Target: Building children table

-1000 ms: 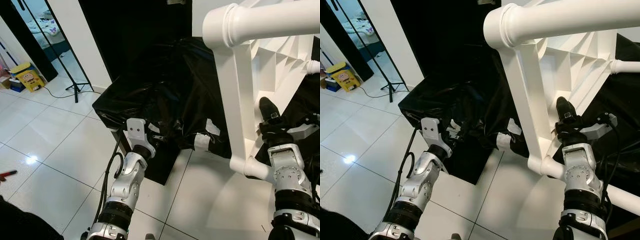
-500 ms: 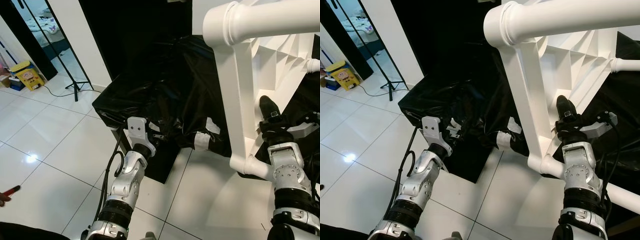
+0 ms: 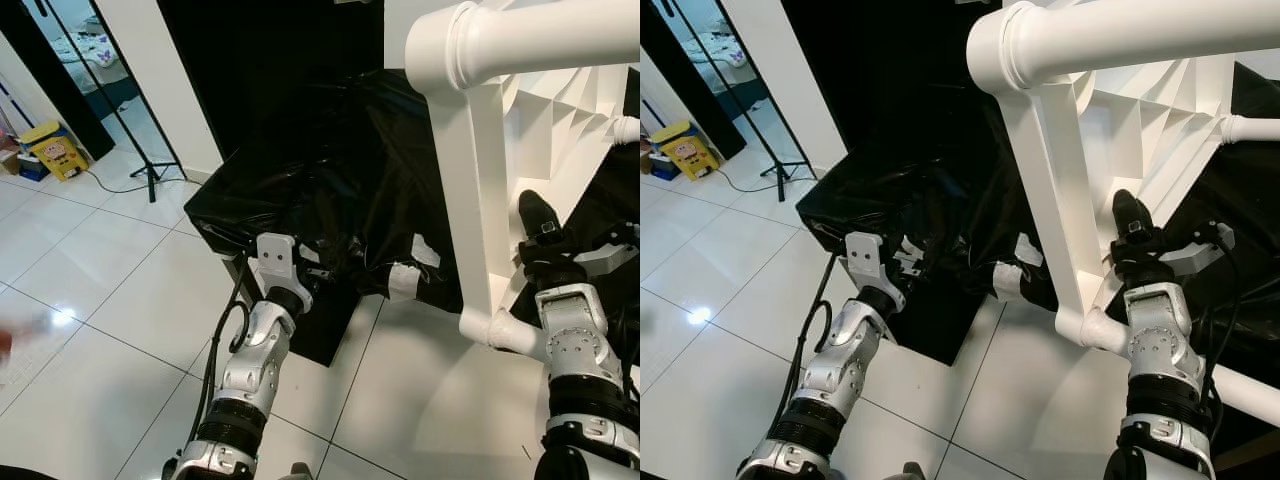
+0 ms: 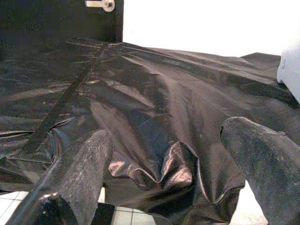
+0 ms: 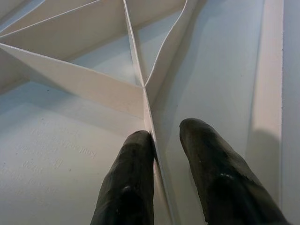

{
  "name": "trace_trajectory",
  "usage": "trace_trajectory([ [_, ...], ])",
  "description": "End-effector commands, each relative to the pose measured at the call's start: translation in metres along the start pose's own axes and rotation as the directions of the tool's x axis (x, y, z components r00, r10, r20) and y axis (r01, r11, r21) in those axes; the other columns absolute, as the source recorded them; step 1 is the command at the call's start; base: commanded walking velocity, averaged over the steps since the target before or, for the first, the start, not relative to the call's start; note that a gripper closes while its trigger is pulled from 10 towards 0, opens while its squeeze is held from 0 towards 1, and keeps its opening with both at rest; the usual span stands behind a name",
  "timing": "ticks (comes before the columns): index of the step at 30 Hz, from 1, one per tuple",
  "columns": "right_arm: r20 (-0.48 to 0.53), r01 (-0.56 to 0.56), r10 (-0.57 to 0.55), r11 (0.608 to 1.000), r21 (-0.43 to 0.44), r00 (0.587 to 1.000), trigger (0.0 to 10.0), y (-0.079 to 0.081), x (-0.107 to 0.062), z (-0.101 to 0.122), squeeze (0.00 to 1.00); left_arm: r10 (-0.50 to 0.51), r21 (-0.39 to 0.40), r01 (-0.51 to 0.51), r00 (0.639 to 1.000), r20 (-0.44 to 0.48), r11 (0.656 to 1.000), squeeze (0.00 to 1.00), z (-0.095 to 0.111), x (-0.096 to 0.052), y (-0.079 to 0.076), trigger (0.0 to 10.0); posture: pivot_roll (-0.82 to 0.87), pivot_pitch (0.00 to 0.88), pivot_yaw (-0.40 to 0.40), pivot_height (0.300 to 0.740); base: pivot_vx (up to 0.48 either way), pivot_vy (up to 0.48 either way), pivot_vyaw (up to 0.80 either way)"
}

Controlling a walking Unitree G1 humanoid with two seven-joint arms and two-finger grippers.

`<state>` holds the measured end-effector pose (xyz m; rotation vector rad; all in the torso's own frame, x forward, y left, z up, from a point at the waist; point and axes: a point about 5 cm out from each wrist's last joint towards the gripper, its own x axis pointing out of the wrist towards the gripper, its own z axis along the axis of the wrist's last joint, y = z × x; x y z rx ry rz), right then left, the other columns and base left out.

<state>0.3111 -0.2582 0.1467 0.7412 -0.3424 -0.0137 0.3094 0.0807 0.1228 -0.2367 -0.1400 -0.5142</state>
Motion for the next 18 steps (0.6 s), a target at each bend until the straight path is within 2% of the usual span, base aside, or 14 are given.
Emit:
trace_trajectory([
  [1, -0.063, 0.085, -0.083, 0.996, 0.019, 0.995, 10.0, -0.0134, -0.0107, -0.016, 0.0, -0.047, 0.004, 0.047, 0.999, -0.011, 0.999, 0.0, -0.0032, -0.0017, -0.0002, 10.0, 0.1, 0.0, 0.12, 0.74, 0.0, 0.0, 0.0],
  [7, -0.062, 0.085, -0.084, 0.996, 0.02, 0.995, 10.0, -0.0133, -0.0106, -0.0163, 0.0, -0.049, 0.005, 0.049, 0.999, -0.01, 0.999, 0.0, -0.003, -0.0015, -0.0005, 10.0, 0.1, 0.0, 0.121, 0.74, 0.0, 0.0, 0.0],
  [18, -0.061, 0.086, -0.084, 0.996, 0.02, 0.995, 10.0, -0.0135, -0.0099, -0.0164, 0.0, -0.05, 0.006, 0.05, 0.999, -0.009, 0.999, 0.0, -0.0026, -0.0011, -0.0012, 10.0, 0.1, 0.0, 0.121, 0.74, 0.296, 0.0, 0.0],
])
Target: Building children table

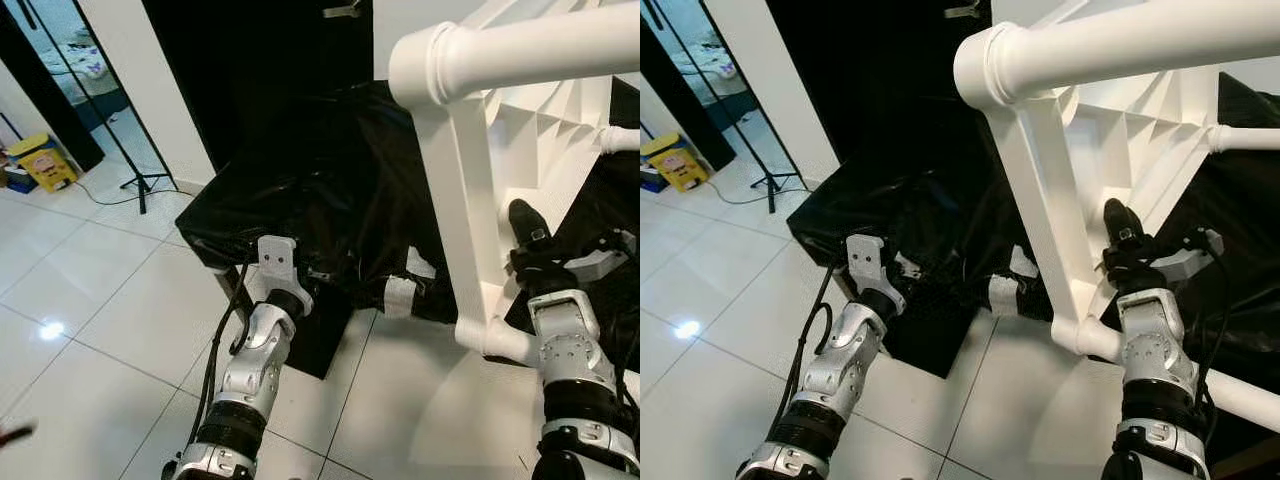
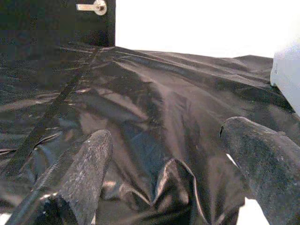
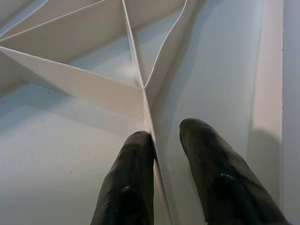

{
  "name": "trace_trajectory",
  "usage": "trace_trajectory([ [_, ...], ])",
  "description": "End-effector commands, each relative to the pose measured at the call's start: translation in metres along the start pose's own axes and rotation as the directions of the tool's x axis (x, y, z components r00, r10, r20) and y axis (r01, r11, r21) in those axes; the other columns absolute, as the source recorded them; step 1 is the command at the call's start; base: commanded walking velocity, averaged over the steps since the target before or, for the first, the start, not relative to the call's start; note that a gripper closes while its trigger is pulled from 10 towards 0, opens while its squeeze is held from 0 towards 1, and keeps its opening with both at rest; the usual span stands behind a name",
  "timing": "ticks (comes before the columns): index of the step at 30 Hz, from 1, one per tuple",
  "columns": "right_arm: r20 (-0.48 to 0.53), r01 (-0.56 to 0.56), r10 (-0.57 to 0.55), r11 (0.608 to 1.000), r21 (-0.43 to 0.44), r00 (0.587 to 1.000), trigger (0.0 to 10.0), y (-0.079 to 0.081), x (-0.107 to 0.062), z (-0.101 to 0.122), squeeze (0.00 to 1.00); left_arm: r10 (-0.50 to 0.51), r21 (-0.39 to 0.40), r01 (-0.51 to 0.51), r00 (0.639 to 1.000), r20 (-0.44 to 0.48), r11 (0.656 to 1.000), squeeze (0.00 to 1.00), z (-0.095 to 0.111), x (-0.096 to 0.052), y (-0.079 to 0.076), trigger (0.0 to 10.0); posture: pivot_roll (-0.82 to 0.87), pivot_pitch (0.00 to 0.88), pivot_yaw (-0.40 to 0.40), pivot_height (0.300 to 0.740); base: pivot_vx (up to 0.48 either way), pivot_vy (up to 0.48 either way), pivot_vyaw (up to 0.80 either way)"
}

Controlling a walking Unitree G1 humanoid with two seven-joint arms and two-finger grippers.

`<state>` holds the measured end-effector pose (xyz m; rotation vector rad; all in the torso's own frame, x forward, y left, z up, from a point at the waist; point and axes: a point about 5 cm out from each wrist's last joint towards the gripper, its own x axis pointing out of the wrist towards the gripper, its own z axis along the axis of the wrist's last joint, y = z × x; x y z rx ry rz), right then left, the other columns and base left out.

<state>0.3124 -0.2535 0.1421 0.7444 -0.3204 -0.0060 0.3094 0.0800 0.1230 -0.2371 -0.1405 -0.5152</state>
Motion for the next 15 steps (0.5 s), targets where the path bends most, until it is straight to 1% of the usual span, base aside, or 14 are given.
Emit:
trace_trajectory([
  [1, -0.038, 0.084, -0.083, 0.996, 0.018, 0.996, 10.0, -0.0139, -0.009, -0.0099, 0.0, -0.049, 0.006, 0.049, 0.999, -0.009, 0.999, 0.0, -0.0026, -0.0014, -0.0005, 10.0, 0.1, 0.0, 0.121, 0.74, 0.386, 0.0, 0.0],
  [15, -0.039, 0.085, -0.085, 0.996, 0.018, 0.996, 10.0, -0.0148, -0.0095, -0.0104, 0.0, -0.052, 0.006, 0.052, 0.999, -0.01, 0.999, 0.0, -0.0035, -0.0015, -0.0015, 10.0, 0.1, 0.0, 0.121, 0.74, 0.383, 0.0, 0.0],
])
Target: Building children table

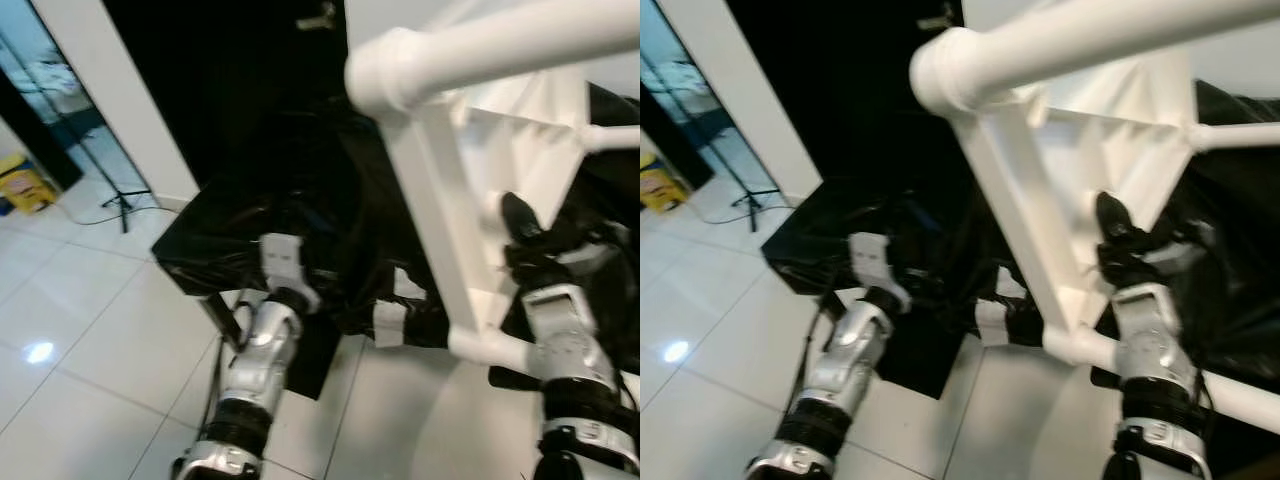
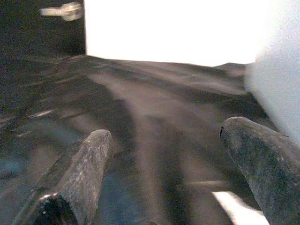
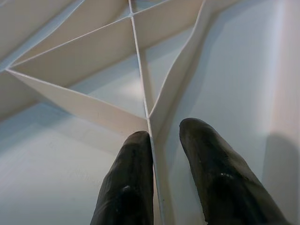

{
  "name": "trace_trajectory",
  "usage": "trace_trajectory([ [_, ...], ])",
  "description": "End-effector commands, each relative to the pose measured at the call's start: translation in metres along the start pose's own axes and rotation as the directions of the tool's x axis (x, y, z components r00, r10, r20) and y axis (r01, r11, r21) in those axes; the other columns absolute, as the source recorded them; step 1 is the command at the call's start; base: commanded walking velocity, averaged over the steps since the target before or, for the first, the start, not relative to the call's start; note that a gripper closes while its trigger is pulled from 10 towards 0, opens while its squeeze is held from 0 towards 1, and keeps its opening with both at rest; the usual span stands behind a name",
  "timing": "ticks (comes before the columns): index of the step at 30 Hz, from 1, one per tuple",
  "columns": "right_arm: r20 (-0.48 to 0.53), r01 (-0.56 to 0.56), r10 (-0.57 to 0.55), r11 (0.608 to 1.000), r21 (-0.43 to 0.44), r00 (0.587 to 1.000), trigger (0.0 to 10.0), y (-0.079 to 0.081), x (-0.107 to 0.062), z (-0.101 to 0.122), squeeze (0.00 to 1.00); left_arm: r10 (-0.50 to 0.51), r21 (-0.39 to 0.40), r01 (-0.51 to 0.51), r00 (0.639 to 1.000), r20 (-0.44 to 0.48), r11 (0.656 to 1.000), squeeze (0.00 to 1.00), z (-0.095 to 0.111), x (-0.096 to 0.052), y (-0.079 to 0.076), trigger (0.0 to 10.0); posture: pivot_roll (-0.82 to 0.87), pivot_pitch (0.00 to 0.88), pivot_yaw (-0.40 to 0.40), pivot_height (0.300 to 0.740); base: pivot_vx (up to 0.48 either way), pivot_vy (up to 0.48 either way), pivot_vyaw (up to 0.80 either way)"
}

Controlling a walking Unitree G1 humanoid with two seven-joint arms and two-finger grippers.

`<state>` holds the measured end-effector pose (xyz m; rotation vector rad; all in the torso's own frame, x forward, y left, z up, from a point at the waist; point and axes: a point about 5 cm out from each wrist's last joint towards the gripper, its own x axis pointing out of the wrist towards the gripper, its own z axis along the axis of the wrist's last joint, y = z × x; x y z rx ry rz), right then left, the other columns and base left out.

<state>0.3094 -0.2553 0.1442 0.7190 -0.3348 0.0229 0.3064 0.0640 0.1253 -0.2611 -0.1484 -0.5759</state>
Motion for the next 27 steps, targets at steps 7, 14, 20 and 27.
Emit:
trace_trajectory([
  [7, -0.042, 0.117, -0.116, 0.992, 0.037, 0.992, 10.0, -0.014, -0.0074, -0.0138, 0.0, 0.007, 0.034, -0.006, 1.0, -0.018, 0.999, 0.0, -0.0015, -0.0075, 0.0132, 10.0, 0.09, 0.0, 0.122, 0.74, 0.379, 0.0, 0.0],
  [14, -0.042, 0.114, -0.113, 0.993, 0.035, 0.993, 10.0, -0.0135, -0.0069, -0.0134, 0.0, 0.006, 0.035, -0.005, 1.0, -0.018, 0.999, 0.0, -0.0016, -0.0073, 0.0133, 10.0, 0.09, 0.0, 0.121, 0.74, 0.377, 0.0, 0.0],
  [20, -0.042, 0.111, -0.109, 0.993, 0.035, 0.993, 10.0, -0.0134, -0.0061, -0.0131, 0.0, 0.002, 0.036, -0.002, 1.0, -0.017, 0.999, 0.0, -0.0016, -0.0072, 0.0137, 10.0, 0.1, 0.0, 0.12, 0.74, 0.375, 0.0, 0.0],
  [27, -0.046, 0.11, -0.108, 0.993, 0.037, 0.993, 10.0, -0.0126, -0.0064, -0.0146, 0.0, 0.002, 0.036, -0.001, 1.0, -0.018, 0.999, 0.0, -0.0017, -0.008, 0.0143, 10.0, 0.1, 0.0, 0.122, 0.74, 0.37, 0.0, 0.0],
])
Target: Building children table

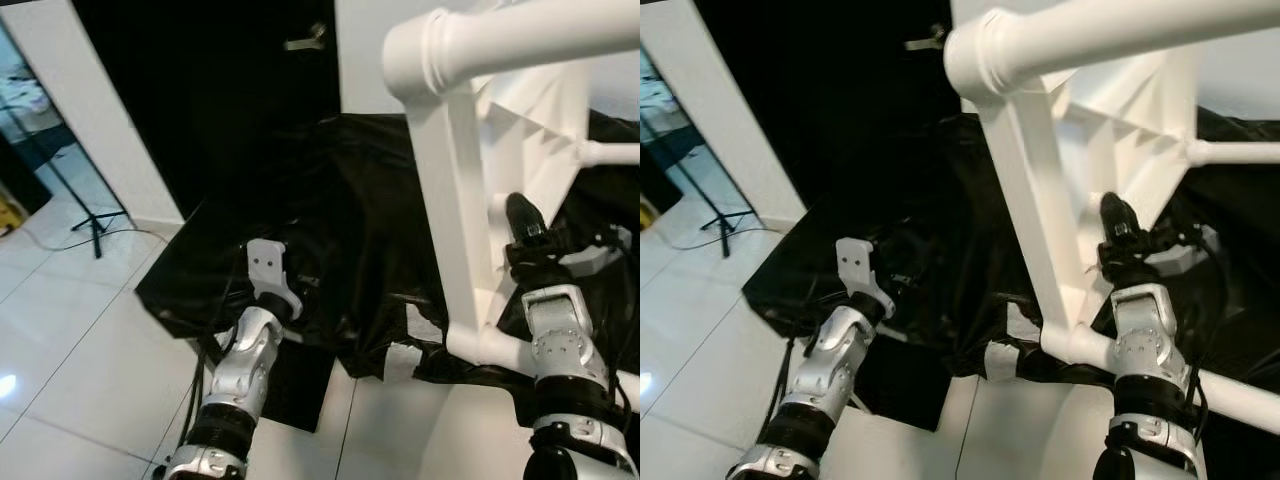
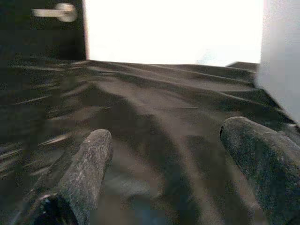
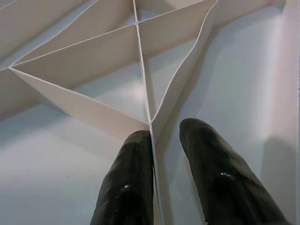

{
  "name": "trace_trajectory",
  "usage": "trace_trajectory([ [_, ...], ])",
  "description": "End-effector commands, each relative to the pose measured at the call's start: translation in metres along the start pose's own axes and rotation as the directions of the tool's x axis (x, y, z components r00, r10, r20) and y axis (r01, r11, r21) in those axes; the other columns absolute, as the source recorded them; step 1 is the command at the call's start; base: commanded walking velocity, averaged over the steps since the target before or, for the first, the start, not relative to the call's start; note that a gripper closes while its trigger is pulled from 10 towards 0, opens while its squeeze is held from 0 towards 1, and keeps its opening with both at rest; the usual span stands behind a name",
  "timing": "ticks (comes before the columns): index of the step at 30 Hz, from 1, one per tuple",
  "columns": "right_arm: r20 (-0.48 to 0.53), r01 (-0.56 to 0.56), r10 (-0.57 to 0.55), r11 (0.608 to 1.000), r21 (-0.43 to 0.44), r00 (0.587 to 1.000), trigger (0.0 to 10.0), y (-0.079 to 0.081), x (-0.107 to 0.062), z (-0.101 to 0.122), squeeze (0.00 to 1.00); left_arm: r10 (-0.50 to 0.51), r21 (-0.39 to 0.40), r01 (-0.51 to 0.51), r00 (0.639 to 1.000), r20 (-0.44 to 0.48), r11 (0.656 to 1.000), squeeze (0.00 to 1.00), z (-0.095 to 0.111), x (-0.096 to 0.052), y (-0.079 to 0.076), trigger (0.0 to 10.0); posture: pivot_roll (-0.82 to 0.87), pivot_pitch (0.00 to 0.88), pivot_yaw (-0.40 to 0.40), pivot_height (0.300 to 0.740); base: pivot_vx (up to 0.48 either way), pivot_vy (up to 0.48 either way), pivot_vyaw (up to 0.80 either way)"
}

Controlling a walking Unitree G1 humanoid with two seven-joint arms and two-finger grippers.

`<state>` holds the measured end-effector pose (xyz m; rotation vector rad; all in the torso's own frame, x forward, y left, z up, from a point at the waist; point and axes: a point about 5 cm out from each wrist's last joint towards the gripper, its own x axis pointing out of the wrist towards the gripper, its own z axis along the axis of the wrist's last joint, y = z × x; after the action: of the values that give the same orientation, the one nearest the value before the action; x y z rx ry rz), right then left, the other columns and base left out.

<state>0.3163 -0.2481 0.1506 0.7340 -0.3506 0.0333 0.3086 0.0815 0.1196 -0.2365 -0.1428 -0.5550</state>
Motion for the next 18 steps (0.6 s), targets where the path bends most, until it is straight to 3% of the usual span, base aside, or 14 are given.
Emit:
trace_trajectory([
  [1, -0.055, 0.123, -0.122, 0.992, 0.019, 0.991, 10.0, -0.0213, -0.0146, -0.0118, 0.0, -0.019, 0.013, 0.019, 1.0, -0.008, 1.0, 0.0, -0.001, 0.0004, -0.0023, 10.0, 0.1, 0.0, 0.122, 0.74, 0.368, 0.0, 0.0],
  [18, -0.056, 0.128, -0.127, 0.991, 0.024, 0.99, 10.0, -0.0211, -0.017, -0.0139, 0.0, -0.037, -0.005, 0.037, 0.999, 0.012, 0.999, 0.0, 0.0009, 0.0001, -0.0035, 10.0, 0.1, 0.0, 0.129, 0.74, 0.02, 0.0, 0.0],
])
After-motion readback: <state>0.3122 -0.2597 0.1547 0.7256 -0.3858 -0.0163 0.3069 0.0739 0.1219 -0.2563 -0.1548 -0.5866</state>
